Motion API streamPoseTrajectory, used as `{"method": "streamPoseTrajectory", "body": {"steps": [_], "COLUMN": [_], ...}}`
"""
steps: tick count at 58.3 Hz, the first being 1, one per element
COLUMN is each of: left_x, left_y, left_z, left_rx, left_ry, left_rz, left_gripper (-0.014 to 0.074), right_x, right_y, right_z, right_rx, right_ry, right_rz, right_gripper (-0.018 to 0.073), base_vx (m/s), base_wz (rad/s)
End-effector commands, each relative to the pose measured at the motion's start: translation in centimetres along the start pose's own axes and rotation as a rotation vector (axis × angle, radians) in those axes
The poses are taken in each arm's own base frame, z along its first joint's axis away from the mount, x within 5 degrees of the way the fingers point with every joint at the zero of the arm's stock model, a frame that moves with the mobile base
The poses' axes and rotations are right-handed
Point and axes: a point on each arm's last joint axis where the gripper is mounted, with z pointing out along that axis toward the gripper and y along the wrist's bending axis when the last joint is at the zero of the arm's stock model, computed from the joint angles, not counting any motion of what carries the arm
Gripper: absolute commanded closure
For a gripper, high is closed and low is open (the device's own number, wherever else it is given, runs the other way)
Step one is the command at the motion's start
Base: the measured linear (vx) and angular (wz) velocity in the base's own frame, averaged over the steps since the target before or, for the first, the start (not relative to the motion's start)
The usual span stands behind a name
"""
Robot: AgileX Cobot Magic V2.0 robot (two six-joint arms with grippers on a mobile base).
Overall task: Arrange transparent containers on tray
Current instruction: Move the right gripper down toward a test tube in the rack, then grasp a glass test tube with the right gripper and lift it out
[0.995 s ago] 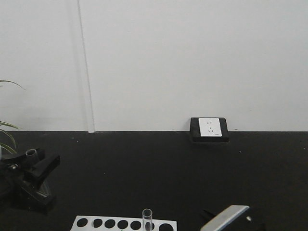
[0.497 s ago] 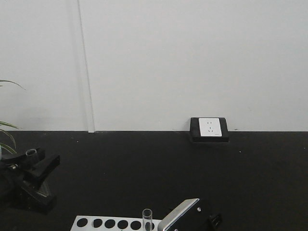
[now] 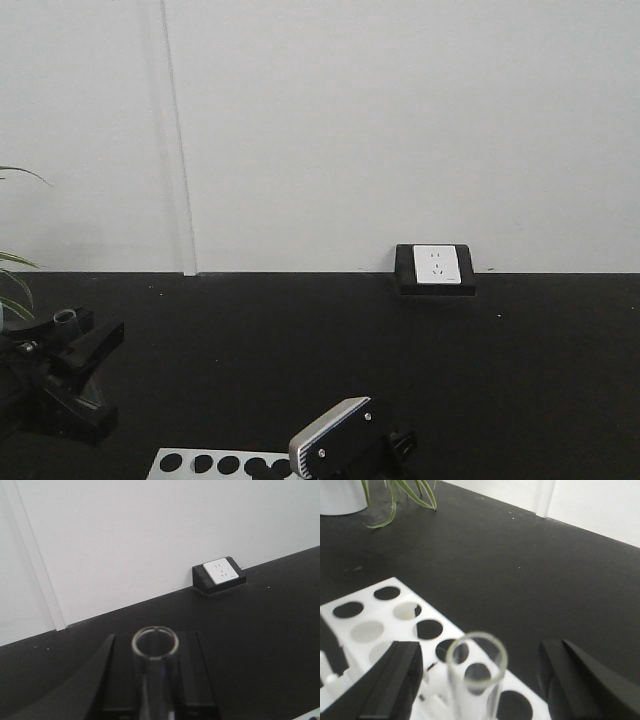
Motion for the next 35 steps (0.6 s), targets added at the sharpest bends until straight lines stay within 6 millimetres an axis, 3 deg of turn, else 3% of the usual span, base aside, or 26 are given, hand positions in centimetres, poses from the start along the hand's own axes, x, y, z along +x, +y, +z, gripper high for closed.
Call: {"method": "streamPoseTrajectory", "body": {"steps": [1, 35], "left_x": [-2.32, -2.32], "left_y": [-0.26, -0.26], "left_z": [-0.31, -0.31], "left_rx": [0.023, 0.022], "left_ry": [-0.131, -0.13], "left_rz": [-0.017, -0.017], "left_gripper": [0.0503, 0.0503], "right_x": [-2.7, -2.81], "right_y": [-0.75, -0.91], "right_z": [-0.12, -0.6], "right_rx": [0.044, 0.057], "right_ry": [-0.147, -0.124], "right_rz": [0.036, 0.065], "right_gripper": [0.0013, 0.011], "base_vx": [0.0, 0.0], "base_wz": [0.0, 0.0]}}
